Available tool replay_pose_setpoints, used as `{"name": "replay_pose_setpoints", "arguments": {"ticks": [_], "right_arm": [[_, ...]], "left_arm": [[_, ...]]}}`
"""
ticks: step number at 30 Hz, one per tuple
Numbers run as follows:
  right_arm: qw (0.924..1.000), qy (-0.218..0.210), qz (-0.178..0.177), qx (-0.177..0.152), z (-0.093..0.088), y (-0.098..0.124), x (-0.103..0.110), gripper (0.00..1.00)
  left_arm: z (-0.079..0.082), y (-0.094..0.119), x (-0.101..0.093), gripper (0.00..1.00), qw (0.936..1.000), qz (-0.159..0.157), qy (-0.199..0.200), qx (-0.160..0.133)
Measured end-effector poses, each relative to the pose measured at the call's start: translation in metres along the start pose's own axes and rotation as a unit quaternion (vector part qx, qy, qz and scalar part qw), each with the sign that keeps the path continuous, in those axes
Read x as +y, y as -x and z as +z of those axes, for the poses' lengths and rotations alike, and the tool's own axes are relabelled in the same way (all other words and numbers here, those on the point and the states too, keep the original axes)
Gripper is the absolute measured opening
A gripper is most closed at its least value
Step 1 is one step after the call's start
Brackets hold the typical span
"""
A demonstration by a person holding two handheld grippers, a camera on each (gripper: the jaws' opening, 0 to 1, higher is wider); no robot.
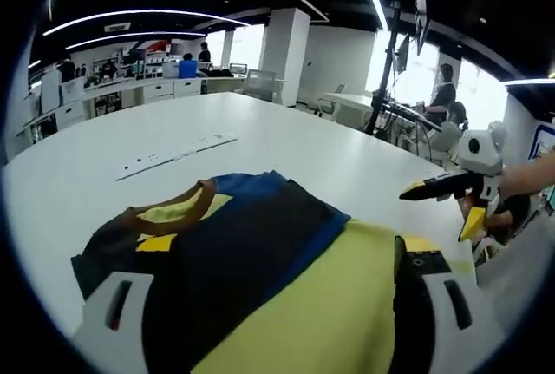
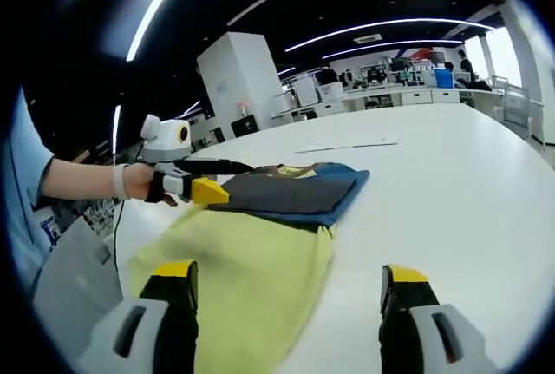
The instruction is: Fold the garment on the visible template until the final outline fits inside the template.
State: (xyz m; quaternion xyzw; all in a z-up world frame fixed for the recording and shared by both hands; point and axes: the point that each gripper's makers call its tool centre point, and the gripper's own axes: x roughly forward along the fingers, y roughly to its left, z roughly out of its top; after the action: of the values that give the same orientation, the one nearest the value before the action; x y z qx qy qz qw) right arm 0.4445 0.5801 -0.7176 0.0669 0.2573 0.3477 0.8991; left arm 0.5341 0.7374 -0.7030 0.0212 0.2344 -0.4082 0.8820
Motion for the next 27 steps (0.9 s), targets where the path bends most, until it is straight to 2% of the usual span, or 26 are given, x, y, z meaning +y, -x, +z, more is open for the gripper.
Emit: {"name": "replay_pose_setpoints", "arguments": {"ticks": [7, 11, 16, 27], "right_arm": [[0.9999, 0.010, 0.005, 0.005, 0.003, 0.002, 0.009, 0.87], [0.9999, 0.013, 0.005, 0.003, 0.005, 0.003, 0.010, 0.87], [0.9998, 0.016, 0.005, 0.005, 0.004, 0.005, 0.013, 0.87], [0.9997, 0.022, 0.006, 0.010, 0.002, 0.009, 0.019, 0.86]], "left_arm": [[-0.017, 0.049, 0.016, 0.97, 0.9994, 0.035, 0.007, -0.001], [-0.021, 0.070, 0.022, 0.98, 0.9987, 0.049, 0.015, -0.006], [-0.028, 0.096, 0.022, 0.98, 0.9976, 0.068, 0.015, -0.009], [-0.051, 0.136, 0.014, 0.95, 0.9966, 0.081, 0.012, 0.000]]}}
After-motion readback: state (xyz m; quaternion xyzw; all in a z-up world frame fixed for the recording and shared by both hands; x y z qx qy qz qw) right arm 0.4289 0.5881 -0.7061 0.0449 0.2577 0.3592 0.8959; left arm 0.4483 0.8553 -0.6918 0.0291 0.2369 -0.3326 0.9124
